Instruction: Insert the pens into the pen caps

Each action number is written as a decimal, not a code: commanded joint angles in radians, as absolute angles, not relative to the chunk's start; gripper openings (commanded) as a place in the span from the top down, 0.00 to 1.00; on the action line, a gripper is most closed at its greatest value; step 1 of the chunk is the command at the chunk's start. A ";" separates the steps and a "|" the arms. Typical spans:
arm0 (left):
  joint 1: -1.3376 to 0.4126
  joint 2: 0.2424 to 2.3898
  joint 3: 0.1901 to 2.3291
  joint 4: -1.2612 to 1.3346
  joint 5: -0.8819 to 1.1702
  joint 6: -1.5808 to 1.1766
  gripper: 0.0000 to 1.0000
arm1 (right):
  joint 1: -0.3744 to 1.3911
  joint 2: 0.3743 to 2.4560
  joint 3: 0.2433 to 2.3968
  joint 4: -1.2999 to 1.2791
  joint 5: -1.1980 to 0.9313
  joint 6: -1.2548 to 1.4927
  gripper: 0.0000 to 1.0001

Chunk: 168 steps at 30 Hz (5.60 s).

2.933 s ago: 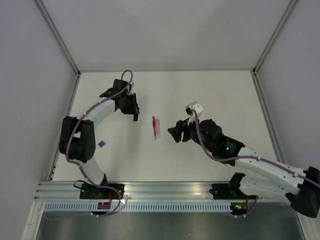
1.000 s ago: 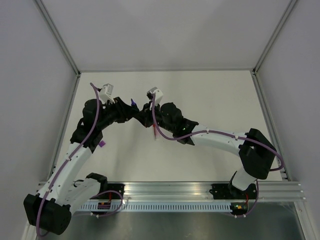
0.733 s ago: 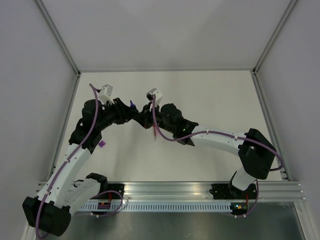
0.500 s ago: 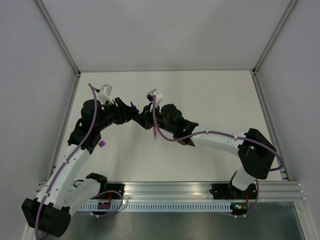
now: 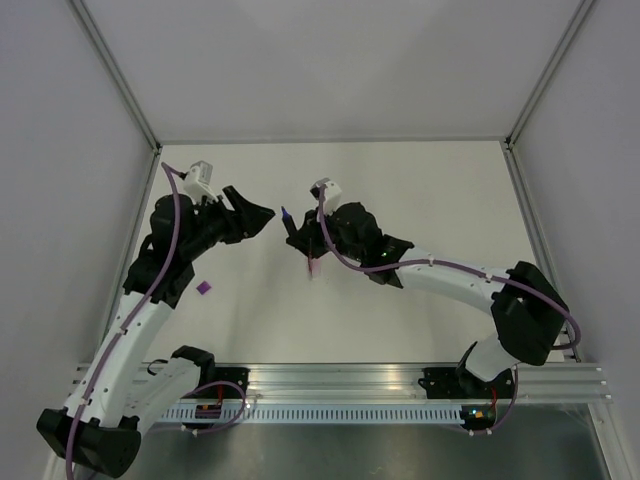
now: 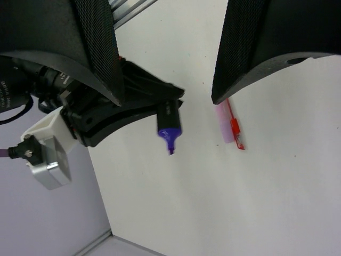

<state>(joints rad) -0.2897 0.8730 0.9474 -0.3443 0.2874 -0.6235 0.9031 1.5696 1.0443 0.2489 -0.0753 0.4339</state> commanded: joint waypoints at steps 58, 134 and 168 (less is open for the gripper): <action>0.164 1.508 0.822 -0.828 -0.265 -1.623 0.23 | 0.821 1.081 0.707 0.137 -0.146 0.405 1.00; 0.082 1.667 0.879 -0.631 -0.186 -1.168 0.92 | 0.819 1.077 0.716 0.132 -0.176 0.414 1.00; -0.258 1.151 0.726 -0.102 0.305 -0.745 0.98 | 0.821 1.209 0.680 0.279 -0.356 0.405 1.00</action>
<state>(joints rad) -0.2501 1.2587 0.7383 -0.2874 0.1551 -0.7540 0.8219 1.1946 0.6922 0.1738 -0.2813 0.3965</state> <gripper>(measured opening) 0.346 0.146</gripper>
